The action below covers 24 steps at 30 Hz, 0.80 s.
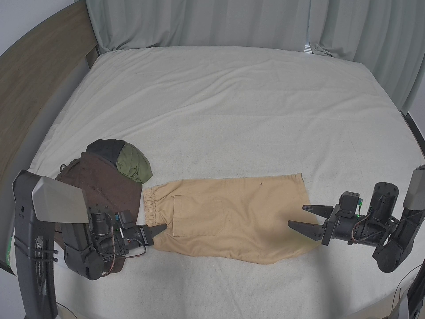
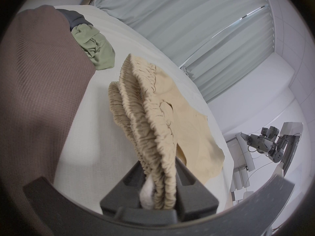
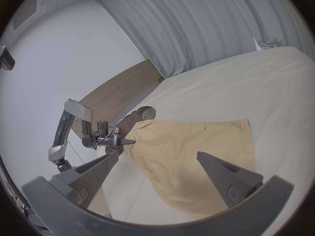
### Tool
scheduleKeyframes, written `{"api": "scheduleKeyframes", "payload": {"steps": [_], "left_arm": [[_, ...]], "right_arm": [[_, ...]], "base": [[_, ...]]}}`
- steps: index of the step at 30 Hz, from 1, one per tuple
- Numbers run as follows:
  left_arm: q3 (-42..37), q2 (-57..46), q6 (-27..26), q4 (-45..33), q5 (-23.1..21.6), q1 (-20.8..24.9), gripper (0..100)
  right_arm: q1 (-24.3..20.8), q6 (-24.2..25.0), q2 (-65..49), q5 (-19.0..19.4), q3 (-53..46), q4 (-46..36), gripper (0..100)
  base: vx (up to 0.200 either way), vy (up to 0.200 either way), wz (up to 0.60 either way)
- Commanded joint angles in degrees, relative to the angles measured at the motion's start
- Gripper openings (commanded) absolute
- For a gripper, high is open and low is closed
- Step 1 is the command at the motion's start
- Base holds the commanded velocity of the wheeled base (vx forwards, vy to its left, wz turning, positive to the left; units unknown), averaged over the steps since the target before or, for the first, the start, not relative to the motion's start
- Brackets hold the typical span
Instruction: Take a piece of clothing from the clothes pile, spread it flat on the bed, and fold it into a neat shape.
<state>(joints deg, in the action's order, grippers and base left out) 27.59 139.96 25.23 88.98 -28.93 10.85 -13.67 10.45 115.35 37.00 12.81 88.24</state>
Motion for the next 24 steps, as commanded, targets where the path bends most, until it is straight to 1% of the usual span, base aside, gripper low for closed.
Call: {"api": "scheduleKeyframes", "payload": {"steps": [1, 4, 12, 24], "left_arm": [[-1.0, -1.0, -0.4, 0.1, 0.0, -0.5, 0], [-1.0, -2.5, -0.4, 0.1, -0.1, -1.1, 0], [-1.0, -5.2, 0.0, 0.0, -0.2, -1.7, 0], [-3.6, -9.3, -0.2, 0.0, -0.3, -3.1, 0]], "right_arm": [[-0.5, 0.0, 0.1, 0.0, -0.2, 0.0, 100], [-1.2, 0.0, 0.1, -0.1, -0.2, 0.0, 100], [-1.2, -0.1, 0.8, 0.0, -0.2, 0.0, 100], [-1.0, -3.9, 3.1, 0.0, 0.0, 0.1, 100]], "base": [[0.000, 0.000, 0.00], [0.000, 0.000, 0.00], [0.000, 0.000, 0.00], [0.000, 0.000, 0.00]]}}
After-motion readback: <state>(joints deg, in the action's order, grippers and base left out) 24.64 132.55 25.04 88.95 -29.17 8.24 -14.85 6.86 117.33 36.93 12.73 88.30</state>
